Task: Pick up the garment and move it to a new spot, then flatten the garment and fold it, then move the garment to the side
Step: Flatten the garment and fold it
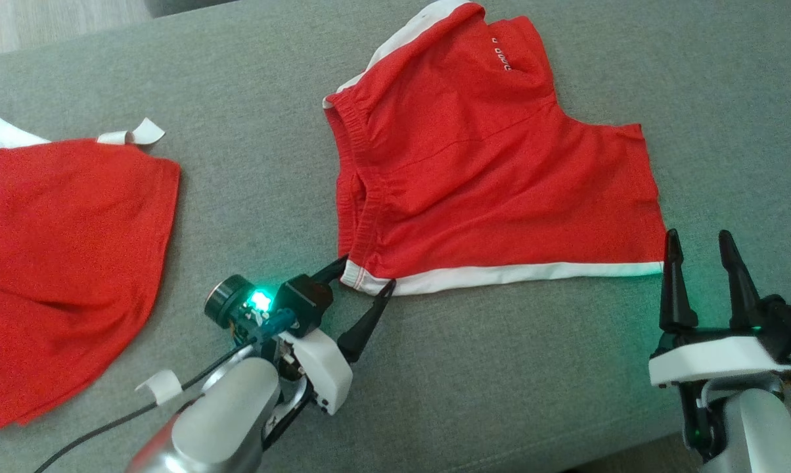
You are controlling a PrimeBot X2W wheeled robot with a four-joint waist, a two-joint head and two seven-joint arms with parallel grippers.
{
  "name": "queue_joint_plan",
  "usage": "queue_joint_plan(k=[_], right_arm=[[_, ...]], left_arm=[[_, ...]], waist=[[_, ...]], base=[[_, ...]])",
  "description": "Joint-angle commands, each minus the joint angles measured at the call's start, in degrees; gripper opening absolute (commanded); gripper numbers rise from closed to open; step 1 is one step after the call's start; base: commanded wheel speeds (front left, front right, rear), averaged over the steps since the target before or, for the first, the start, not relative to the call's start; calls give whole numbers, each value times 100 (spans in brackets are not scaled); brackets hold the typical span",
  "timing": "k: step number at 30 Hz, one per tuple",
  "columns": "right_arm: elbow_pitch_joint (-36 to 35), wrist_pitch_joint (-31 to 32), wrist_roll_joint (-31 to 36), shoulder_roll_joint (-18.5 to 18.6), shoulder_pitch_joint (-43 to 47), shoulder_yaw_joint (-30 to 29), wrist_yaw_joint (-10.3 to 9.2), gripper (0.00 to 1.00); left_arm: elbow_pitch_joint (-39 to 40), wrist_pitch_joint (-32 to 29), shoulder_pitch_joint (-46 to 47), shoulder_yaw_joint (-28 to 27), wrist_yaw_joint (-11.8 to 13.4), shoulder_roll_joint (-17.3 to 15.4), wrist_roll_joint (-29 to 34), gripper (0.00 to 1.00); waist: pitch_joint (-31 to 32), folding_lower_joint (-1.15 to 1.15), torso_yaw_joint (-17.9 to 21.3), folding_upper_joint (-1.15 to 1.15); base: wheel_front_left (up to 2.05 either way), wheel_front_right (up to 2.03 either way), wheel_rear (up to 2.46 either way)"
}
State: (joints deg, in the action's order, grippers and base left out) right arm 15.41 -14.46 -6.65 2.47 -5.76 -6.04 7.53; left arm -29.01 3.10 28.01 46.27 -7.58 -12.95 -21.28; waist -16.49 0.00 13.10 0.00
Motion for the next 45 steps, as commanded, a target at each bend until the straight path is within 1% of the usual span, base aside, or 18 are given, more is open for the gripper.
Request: queue_joint_plan(k=[1,12,13,14,15,19,22,30,38,45], right_arm=[[-166,-53,-53,41,-116,125,-4,100],[-143,-53,-23,41,-94,135,-4,100],[-137,-53,-19,41,-93,137,-4,100],[-129,-53,-15,41,-92,138,-4,100],[-119,-53,-9,41,-90,137,-4,100],[3,-53,67,41,-94,40,-4,100],[201,-53,152,41,-127,-94,-4,100],[1196,13,313,41,-407,-437,-4,100],[1882,88,473,41,-844,-334,-4,100],[2294,434,683,41,-991,-188,-4,100]], left_arm=[[115,-3,194,-129,9,-104,-36,100],[129,80,208,-63,38,-105,-74,100],[137,96,206,-53,38,-104,-80,95],[151,121,207,-38,36,-103,-86,27],[167,150,210,-25,35,-104,-88,0],[238,244,220,-3,36,-113,-99,0],[295,344,221,-34,89,-126,-106,0],[424,611,181,-122,244,-150,-143,0],[494,648,207,-79,268,-133,-160,0],[479,666,261,-44,272,-109,-183,0]], waist=[[3,0,2,0],[26,0,26,0],[29,0,28,0],[32,0,29,0],[36,0,31,0],[38,0,24,0],[56,0,0,0],[116,0,-113,0],[68,0,-177,0],[56,0,-228,0]], base=[[0,0,0],[0,0,0],[0,0,0],[0,0,0],[0,0,0],[0,0,0],[0,0,0],[0,0,0],[0,0,0],[0,0,0]])
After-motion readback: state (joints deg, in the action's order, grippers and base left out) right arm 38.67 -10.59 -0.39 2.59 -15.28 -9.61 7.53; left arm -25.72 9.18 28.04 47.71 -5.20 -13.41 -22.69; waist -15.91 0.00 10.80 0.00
